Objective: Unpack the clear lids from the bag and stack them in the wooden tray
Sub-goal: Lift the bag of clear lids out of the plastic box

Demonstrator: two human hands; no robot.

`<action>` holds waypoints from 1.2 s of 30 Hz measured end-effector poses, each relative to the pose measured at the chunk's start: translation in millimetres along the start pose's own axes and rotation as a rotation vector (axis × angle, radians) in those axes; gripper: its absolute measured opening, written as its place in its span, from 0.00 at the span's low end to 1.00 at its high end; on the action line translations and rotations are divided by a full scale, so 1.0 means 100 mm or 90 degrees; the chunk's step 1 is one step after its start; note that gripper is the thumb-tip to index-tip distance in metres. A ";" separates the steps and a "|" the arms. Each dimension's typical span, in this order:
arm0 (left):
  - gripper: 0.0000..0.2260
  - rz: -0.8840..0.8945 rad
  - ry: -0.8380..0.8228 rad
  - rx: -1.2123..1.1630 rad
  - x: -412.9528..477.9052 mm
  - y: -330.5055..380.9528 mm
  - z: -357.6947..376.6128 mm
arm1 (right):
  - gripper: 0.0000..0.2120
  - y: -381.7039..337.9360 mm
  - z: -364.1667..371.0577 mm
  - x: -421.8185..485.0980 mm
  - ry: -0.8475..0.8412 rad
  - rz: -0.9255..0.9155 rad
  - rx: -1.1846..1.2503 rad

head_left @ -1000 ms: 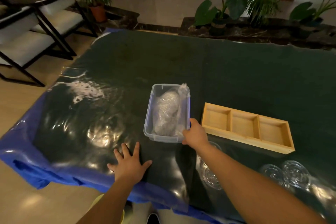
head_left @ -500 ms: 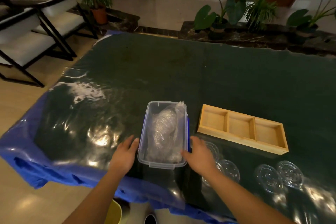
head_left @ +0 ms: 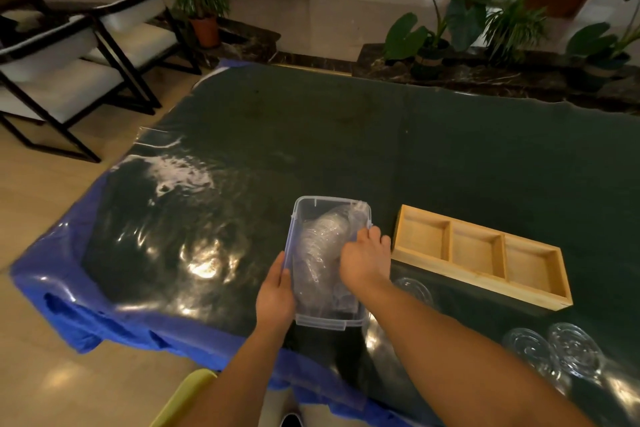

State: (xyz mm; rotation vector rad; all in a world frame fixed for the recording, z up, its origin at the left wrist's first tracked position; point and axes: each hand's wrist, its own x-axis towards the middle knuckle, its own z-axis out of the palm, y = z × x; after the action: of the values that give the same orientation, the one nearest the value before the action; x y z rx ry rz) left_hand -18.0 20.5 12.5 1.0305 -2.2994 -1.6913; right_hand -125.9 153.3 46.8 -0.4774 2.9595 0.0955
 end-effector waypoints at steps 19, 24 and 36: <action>0.20 -0.012 0.027 0.055 -0.04 0.01 0.07 | 0.24 -0.05 -0.39 0.26 -0.333 0.219 0.489; 0.20 -0.004 0.020 0.059 -0.03 -0.02 0.03 | 0.11 -0.12 -0.24 0.09 -0.209 0.307 0.664; 0.42 0.289 -0.175 0.043 -0.39 0.40 -0.33 | 0.01 0.31 -0.59 -0.18 -0.070 0.331 0.964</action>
State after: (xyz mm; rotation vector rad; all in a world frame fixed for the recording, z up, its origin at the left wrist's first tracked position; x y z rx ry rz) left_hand 8.6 21.8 71.5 0.2521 -2.5143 -1.6489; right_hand -126.7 183.0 109.0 0.4727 2.0682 -1.7382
